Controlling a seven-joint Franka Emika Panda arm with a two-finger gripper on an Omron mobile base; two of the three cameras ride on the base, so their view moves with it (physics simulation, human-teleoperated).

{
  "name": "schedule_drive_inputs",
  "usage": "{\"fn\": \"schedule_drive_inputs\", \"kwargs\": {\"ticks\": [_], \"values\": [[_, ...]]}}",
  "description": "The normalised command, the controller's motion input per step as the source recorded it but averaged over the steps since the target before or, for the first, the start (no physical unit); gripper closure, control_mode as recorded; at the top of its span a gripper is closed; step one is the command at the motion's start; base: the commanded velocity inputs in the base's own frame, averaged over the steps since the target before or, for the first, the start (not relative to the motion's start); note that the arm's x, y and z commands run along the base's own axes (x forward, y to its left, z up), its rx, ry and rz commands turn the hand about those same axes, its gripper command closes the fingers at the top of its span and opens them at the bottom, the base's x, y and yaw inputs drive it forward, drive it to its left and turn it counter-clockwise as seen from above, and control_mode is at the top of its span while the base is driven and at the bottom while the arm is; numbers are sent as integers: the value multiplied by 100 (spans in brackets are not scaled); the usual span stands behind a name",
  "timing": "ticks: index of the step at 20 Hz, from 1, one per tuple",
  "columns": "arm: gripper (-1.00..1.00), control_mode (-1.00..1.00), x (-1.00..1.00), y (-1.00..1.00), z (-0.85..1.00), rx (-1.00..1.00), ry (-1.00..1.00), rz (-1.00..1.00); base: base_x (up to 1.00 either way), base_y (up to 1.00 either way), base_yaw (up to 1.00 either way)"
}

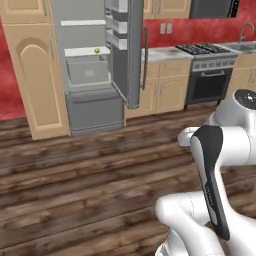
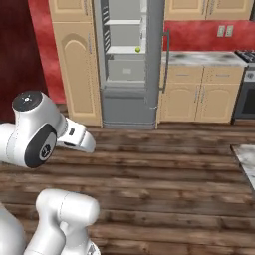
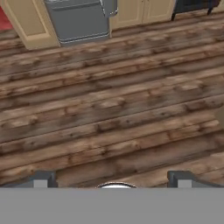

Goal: Retrieve the apple and pear from the fridge and place them into the bowl on the dining table.

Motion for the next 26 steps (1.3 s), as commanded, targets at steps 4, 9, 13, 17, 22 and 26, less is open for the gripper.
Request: {"fn": "schedule_drive_inputs", "kwargs": {"ticks": [4, 9, 13, 17, 22, 26], "values": [[-100, 100, 0, 0, 0, 0, 0, 0, 100, 17, 0], [-100, 100, 0, 0, 0, 0, 0, 0, 100, 46, 0], [-100, 100, 0, 0, 0, 0, 0, 0, 100, 42, -2], [-100, 100, 0, 0, 0, 0, 0, 0, 100, 20, -3], [-100, 100, 0, 0, 0, 0, 0, 0, 100, 13, -3], [-100, 100, 0, 0, 0, 0, 0, 0, 99, 6, -2]]}}
